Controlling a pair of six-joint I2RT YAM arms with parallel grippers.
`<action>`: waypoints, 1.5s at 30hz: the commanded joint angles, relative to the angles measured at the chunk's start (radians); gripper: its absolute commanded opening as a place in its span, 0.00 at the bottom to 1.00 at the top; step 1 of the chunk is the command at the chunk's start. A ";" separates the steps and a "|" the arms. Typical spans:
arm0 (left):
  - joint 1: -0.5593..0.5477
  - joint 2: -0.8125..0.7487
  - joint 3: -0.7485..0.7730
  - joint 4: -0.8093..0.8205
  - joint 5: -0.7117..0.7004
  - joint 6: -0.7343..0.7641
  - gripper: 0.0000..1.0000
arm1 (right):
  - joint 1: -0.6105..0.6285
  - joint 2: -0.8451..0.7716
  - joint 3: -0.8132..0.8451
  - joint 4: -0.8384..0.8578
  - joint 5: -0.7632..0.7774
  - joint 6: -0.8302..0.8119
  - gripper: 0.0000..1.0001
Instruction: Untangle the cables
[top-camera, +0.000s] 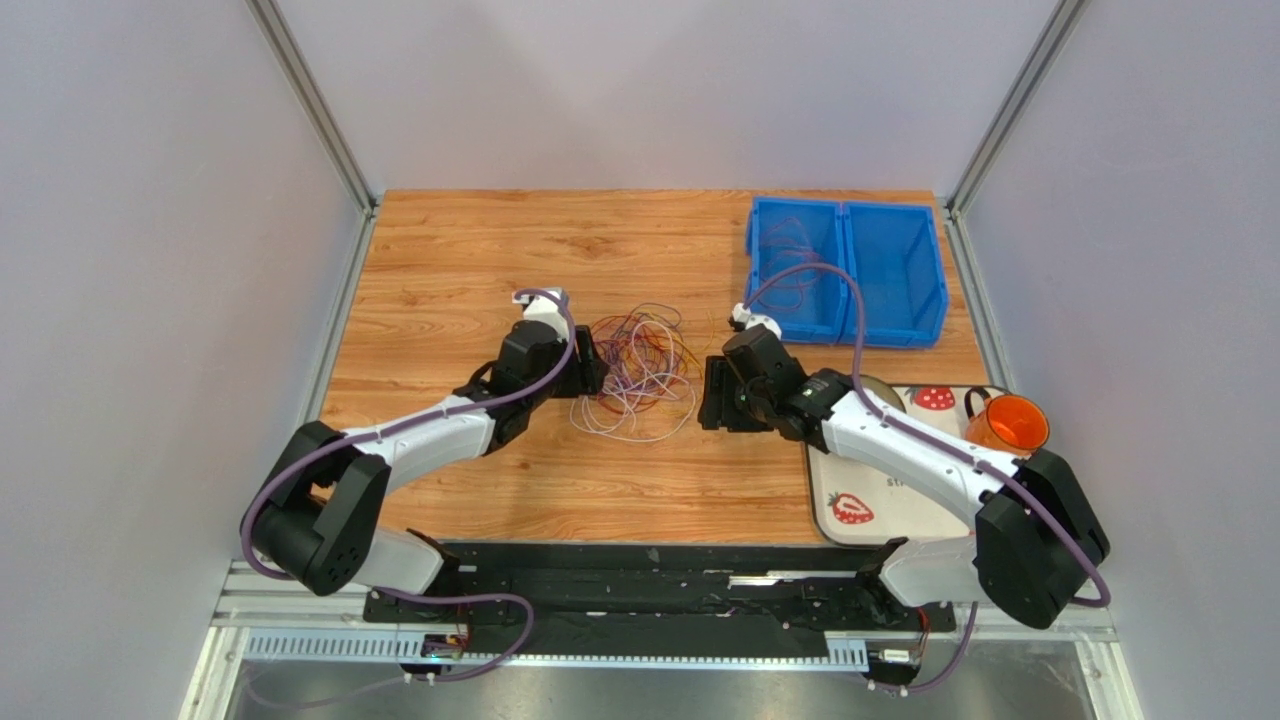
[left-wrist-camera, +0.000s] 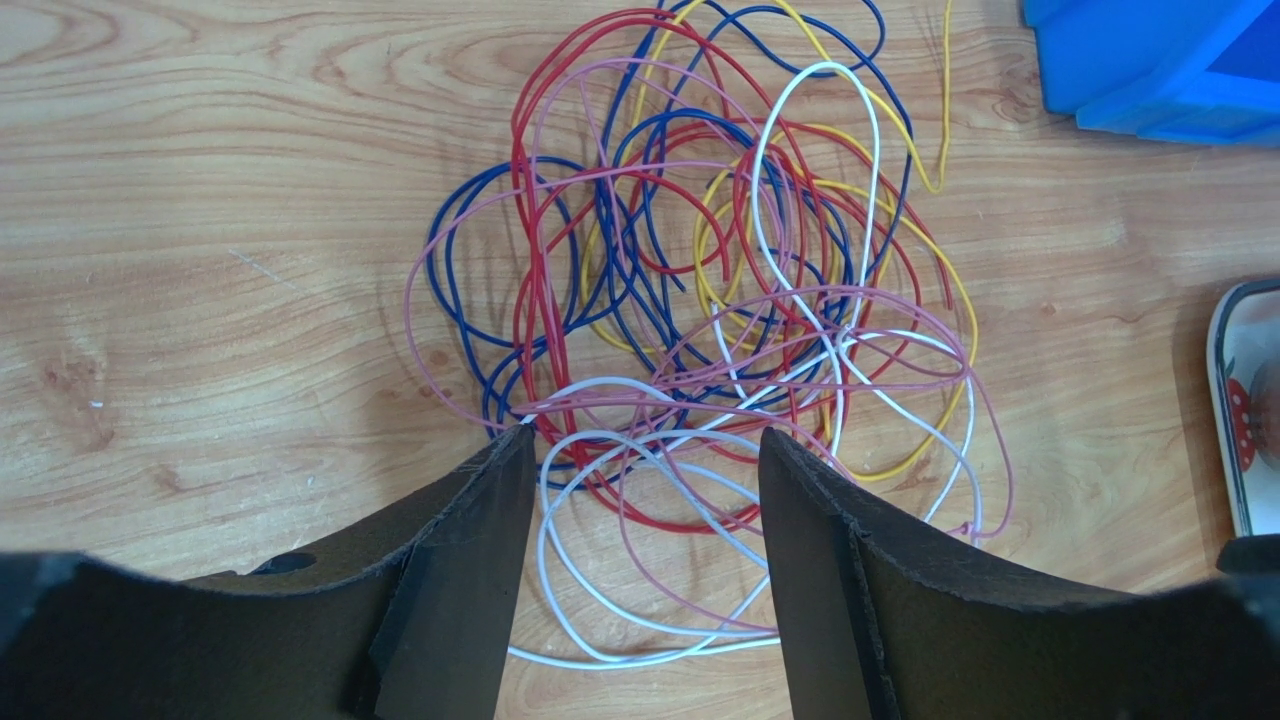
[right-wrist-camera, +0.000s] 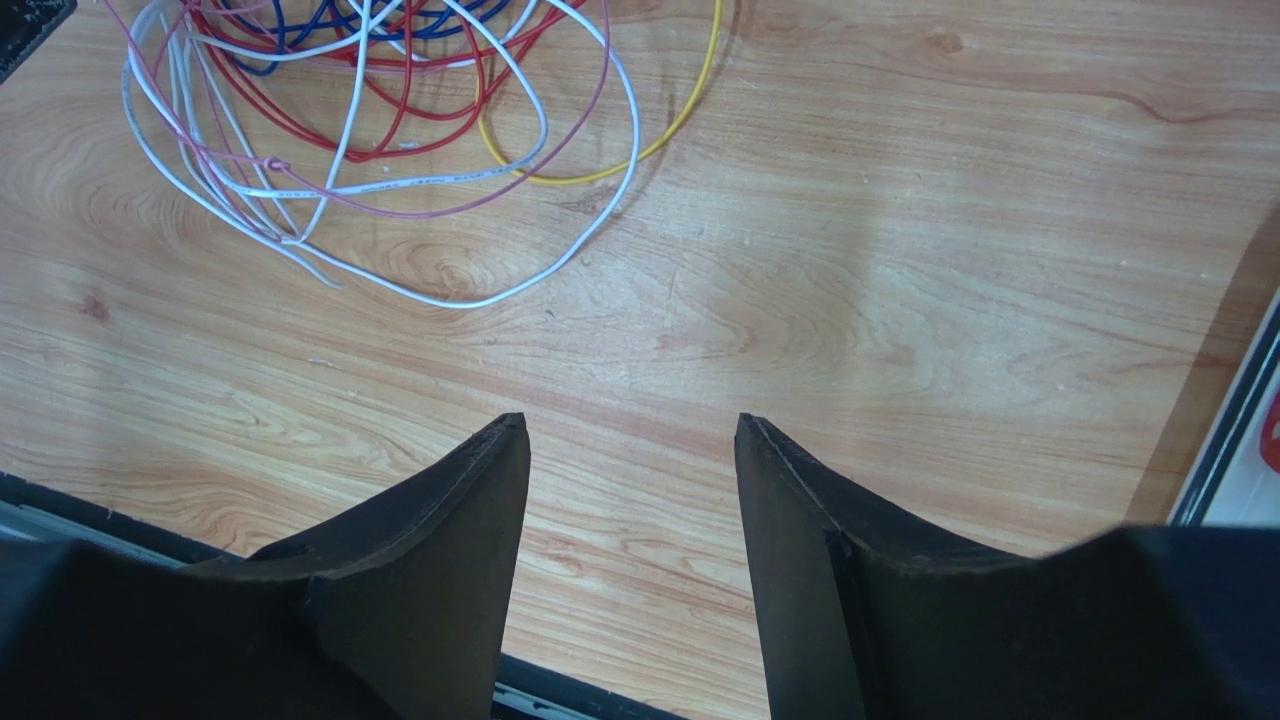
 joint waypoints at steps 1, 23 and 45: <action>0.003 -0.036 -0.010 0.056 0.006 -0.012 0.64 | 0.003 0.020 -0.013 0.090 0.024 -0.005 0.56; 0.004 0.004 0.039 0.026 0.002 -0.010 0.62 | -0.023 0.135 -0.102 0.341 -0.020 -0.064 0.54; 0.003 0.016 0.051 0.015 0.005 -0.006 0.61 | -0.024 0.273 -0.062 0.416 -0.054 -0.085 0.47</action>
